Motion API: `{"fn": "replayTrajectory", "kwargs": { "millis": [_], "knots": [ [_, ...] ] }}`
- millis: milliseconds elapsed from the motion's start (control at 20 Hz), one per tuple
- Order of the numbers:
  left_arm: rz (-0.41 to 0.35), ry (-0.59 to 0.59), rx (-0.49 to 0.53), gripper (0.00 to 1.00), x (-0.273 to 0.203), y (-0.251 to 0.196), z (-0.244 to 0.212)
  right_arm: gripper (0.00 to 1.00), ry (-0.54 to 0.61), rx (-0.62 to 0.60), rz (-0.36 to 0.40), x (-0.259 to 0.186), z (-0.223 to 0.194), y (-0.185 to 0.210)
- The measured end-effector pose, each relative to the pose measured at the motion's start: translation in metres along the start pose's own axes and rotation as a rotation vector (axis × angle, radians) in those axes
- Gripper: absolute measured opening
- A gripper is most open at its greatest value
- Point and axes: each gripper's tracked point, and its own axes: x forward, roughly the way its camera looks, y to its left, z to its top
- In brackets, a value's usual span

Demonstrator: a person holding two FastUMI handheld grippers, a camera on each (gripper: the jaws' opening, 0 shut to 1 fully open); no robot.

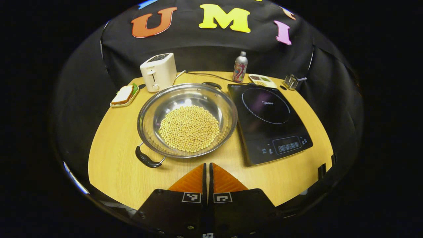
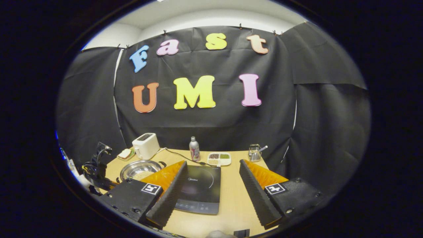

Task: First push the handle of the pot to place it horizontally, then grasp the pot with both hands and set it on the induction cooktop.

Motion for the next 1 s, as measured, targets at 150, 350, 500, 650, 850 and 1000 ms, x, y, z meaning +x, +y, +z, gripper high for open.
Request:
{"fn": "replayTrajectory", "kwargs": {
  "millis": [150,350,500,650,850,1000],
  "knots": [
    [0.013,0.071,0.01,0.0,0.019,0.02,-0.01,0.99,0.012,0.001,0.005,0.006,-0.003,0.003],
    [0.037,0.134,0.027,0.1,0.031,0.037,-0.017,0.99,0.029,-0.02,0.032,0.016,-0.003,0.014],
    [0.049,0.151,0.027,0.1,0.039,0.047,-0.019,0.99,0.041,-0.06,0.048,0.021,-0.002,0.019],
    [0.068,0.171,0.035,0.1,0.046,0.06,-0.021,0.99,0.053,-0.084,0.067,0.024,-0.002,0.027],
    [0.08,0.182,0.056,0.1,0.049,0.07,-0.021,0.99,0.065,-0.113,0.08,0.028,-0.003,0.033],
    [0.082,0.178,0.054,0.0,0.048,0.073,-0.02,1.0,0.076,-0.118,0.086,0.031,-0.004,0.034]
  ]
}}
